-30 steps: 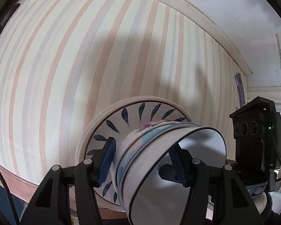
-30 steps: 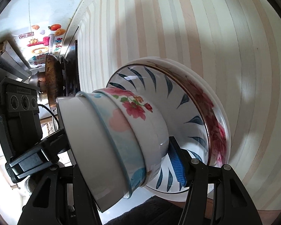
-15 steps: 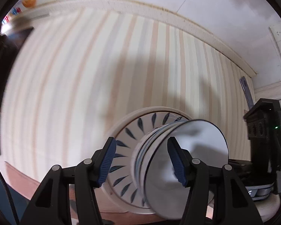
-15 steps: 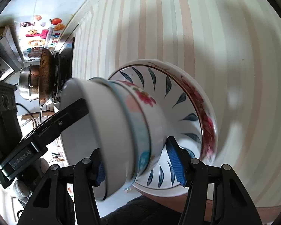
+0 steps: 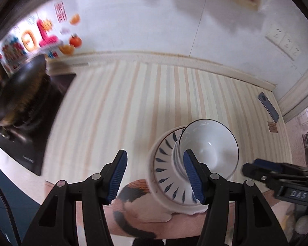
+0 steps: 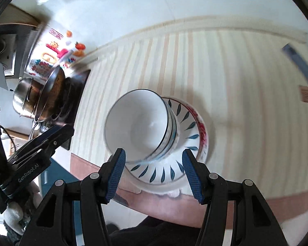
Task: Organize plates and bowls
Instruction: 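Open both tools and pull them back from the stack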
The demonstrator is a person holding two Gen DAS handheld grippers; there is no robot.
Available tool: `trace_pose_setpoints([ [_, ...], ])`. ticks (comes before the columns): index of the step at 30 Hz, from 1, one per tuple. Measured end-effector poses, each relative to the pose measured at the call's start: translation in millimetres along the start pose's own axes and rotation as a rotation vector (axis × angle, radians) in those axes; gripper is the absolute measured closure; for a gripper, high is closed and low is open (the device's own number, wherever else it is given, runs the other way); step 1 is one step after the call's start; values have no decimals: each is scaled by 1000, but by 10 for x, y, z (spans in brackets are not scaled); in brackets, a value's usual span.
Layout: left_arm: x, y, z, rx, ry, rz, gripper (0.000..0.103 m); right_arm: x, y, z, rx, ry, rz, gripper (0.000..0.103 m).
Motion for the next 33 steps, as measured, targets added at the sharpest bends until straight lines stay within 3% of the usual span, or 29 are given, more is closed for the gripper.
trace_pose_setpoints([
  [4, 67, 393, -224, -85, -42, 21, 49, 306, 393, -408, -93, 3, -53, 39],
  [6, 84, 569, -330, -111, -62, 41, 47, 430, 530, -579, -124, 10, -70, 33],
  [8, 84, 697, -432, -117, -86, 66, 47, 547, 699, -772, -162, 13, -98, 19],
  [11, 112, 917, -617, -141, -110, 81, 45, 673, 882, -991, -194, 11, -120, 12],
  [13, 126, 1034, -715, -155, -119, 80, 26, 754, 1032, -1148, -224, 7, -143, 8],
  [18, 173, 1354, -929, -232, -91, 63, 19, 932, 1347, -1503, -295, 13, -198, 6],
  [21, 207, 1582, -1076, -280, -60, 44, 3, 1011, 1543, -1730, -335, 26, -217, 5],
  [29, 240, 2058, -1499, -346, -23, 44, 3, 1230, 1948, -2315, -414, 75, -240, 4],
  [33, 222, 2285, -1793, -360, -30, 86, 3, 1337, 2101, -2642, -441, 91, -237, 4],
])
Point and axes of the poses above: each gripper's, at about its wrist camera, not at the fingertips, and y roughly against the way its jaws point, x to its left, z to its top, the point moved 3 cm from there along -y, roughly the way its jaws point, and after that the axes turned 7 degrees about x, right-handed, at the moved point
